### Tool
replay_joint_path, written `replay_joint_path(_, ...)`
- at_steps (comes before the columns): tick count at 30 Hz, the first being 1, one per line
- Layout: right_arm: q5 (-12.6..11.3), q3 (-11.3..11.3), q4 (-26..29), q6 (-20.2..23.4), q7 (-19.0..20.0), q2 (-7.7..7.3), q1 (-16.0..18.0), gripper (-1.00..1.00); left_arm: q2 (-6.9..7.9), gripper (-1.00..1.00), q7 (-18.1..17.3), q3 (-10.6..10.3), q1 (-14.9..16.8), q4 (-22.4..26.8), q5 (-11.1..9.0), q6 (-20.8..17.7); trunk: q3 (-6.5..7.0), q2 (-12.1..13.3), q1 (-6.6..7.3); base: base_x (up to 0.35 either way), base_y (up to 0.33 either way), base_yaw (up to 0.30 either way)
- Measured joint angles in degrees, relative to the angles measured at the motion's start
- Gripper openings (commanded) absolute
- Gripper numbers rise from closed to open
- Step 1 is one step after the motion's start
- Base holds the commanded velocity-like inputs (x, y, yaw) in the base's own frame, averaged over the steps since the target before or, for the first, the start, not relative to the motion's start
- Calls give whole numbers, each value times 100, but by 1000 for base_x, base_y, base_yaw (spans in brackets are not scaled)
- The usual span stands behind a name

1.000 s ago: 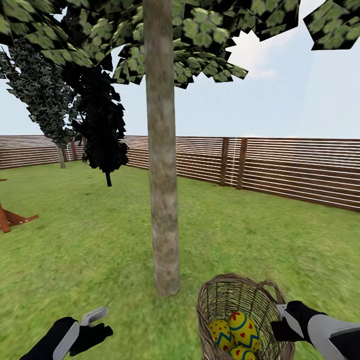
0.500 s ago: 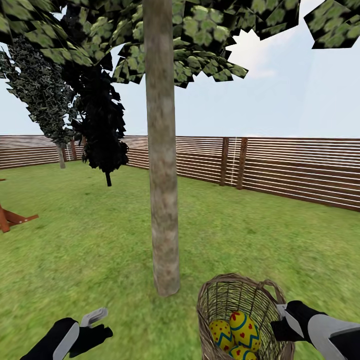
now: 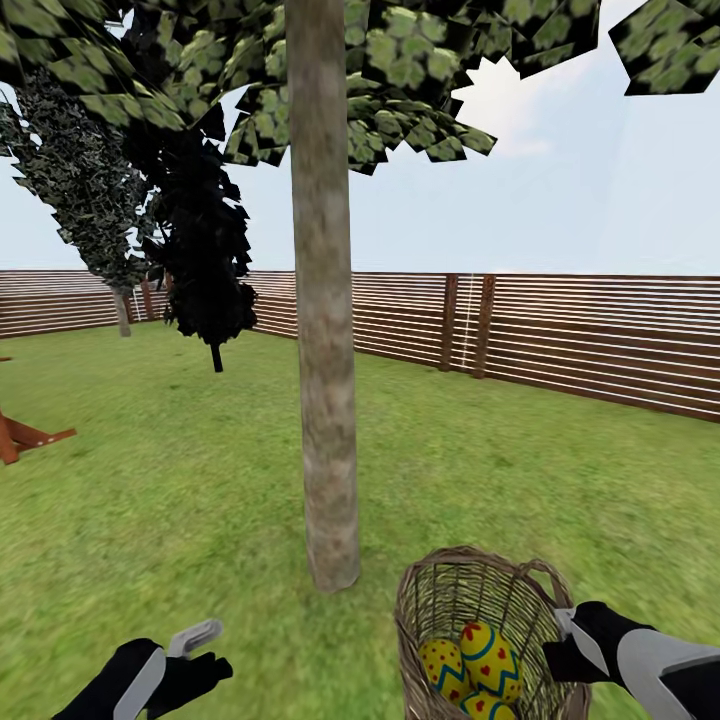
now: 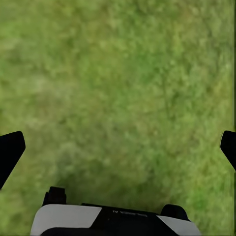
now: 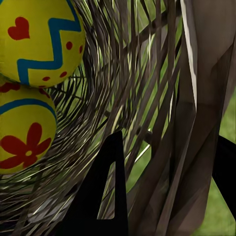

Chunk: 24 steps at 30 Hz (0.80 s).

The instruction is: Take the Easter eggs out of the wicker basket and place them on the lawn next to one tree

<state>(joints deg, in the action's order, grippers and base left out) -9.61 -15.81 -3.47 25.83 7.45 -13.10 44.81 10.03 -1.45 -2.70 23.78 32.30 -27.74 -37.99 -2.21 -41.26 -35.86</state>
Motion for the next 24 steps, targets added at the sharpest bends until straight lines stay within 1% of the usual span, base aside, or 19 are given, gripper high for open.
replay_joint_path(9, -2, -3, 49, -26, -5, -6, -1, -100, -51, 100, 0, -5, 0, -1, 10, 0, -162, -362, -198, 0, 0, 0)
replay_joint_path(14, -11, 2, 45, -26, 3, 8, -2, -100, -120, 100, 0, -12, 0, -9, 23, 8, -252, -563, -308, 0, 0, 0)
replay_joint_path(24, -4, -13, 45, -27, -4, 9, -2, -100, -122, 100, 0, -12, 0, -9, 26, 9, -432, -964, -528, 0, 0, 0)
